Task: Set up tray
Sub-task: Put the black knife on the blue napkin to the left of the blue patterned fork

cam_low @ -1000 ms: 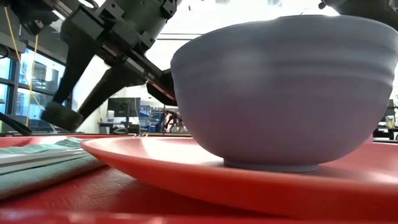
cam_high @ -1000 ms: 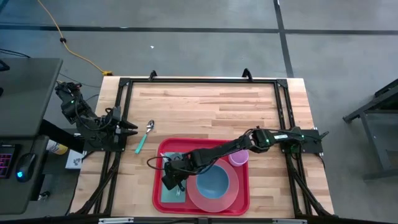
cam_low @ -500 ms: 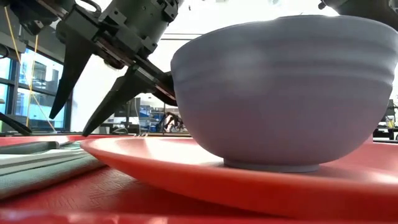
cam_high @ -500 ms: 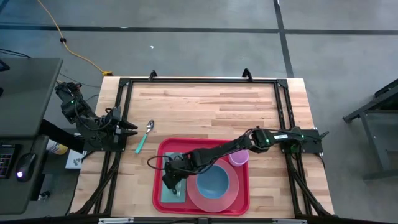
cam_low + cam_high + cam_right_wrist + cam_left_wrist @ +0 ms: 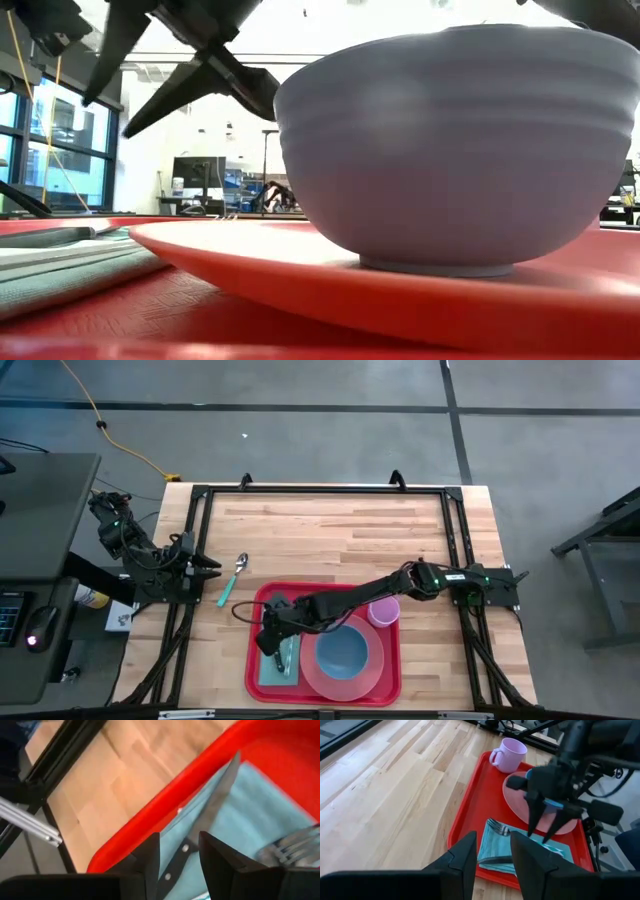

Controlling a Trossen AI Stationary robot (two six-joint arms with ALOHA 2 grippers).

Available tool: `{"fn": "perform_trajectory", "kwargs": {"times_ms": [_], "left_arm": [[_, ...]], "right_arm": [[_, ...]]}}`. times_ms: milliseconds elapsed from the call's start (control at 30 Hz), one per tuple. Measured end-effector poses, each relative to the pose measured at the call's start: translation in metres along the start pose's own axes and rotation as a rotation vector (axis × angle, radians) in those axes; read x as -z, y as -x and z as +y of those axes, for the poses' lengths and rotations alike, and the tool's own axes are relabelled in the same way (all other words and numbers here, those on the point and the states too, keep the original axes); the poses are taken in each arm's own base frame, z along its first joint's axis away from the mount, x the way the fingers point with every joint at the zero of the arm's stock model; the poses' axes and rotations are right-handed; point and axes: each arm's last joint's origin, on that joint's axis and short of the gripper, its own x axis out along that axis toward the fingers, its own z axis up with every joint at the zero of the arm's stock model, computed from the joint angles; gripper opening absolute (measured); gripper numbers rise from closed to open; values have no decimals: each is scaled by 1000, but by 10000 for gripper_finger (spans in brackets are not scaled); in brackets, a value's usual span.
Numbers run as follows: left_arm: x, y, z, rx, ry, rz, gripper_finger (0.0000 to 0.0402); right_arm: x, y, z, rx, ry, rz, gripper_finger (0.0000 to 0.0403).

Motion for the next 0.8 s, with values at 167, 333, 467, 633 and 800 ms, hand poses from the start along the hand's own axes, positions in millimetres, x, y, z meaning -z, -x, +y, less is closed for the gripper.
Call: {"fn": "perform_trajectory", "kwargs": {"times_ms": [167, 333, 467, 633, 800], "left_arm": [[0, 0, 0, 5, 1, 5, 150], [0, 0, 0, 4, -1, 7, 150], [0, 0, 0, 3, -3, 7, 150], [0, 0, 0, 0, -9, 5, 150], [0, 0, 0, -4, -12, 3, 150]], "right_arm": [[-17, 13, -5, 34, 21, -46, 112], [-37, 39, -6, 58, 62, -118, 113], [-50, 77, -7, 136, 109, -193, 113], [-60, 141, -12, 287, 201, -297, 113], [-68, 206, -23, 388, 255, -354, 113]]}}
